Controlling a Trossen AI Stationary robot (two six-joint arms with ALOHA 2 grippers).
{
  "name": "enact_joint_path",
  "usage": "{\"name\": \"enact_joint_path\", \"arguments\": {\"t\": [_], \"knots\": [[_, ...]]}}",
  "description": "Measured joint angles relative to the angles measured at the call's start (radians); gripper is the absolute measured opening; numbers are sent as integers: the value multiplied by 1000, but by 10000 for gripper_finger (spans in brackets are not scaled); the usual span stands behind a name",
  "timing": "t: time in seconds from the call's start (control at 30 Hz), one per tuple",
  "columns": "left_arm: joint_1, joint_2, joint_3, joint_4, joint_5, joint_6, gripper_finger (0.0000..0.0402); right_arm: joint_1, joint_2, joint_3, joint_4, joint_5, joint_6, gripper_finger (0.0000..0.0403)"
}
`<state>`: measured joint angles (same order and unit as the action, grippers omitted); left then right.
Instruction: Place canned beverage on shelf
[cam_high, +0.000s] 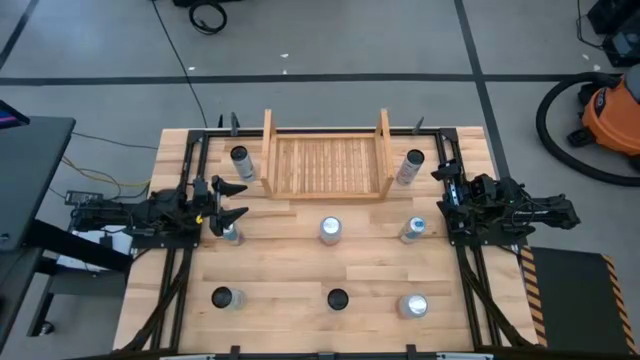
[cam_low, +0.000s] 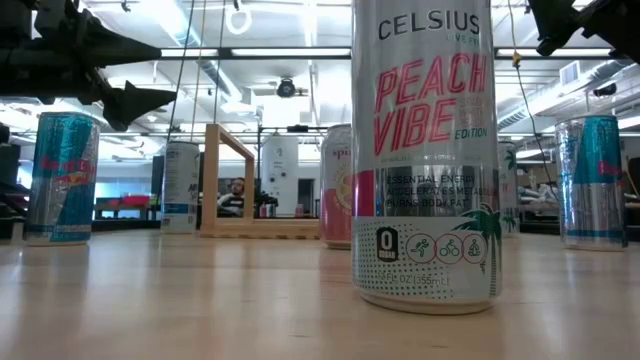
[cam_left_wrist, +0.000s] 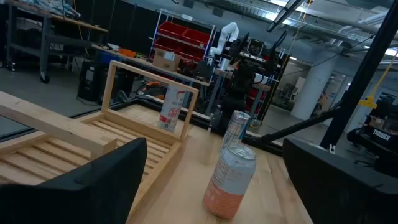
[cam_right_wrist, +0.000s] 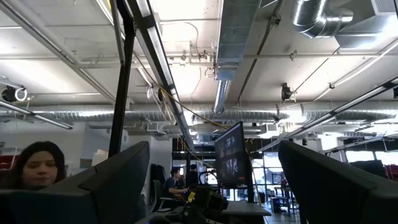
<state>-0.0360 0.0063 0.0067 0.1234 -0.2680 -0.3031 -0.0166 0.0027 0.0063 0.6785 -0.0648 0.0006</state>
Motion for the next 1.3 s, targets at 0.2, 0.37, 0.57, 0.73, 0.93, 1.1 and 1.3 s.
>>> {"name": "enact_joint_path", "arguments": {"t": [0.2,0.37,0.57,0.73,0.93,1.1,1.3], "knots": [[0,0,0,0,0,0,380,0,0,0,0,0,0,367],[0,0,0,0,0,0,380,0,0,0,0,0,0,367],[0,0,0,0,0,0,380,0,0,0,0,0,0,367],[0,0,0,-1,0,0,380,0,0,0,0,0,0,367],[0,0,0,-25,82,67,380,0,0,0,0,0,0,367],[-1,0,0,-26,141,172,380,0,0,0,0,0,0,367],[-1,0,0,-19,165,218,380,0,0,0,0,0,0,367]]}}
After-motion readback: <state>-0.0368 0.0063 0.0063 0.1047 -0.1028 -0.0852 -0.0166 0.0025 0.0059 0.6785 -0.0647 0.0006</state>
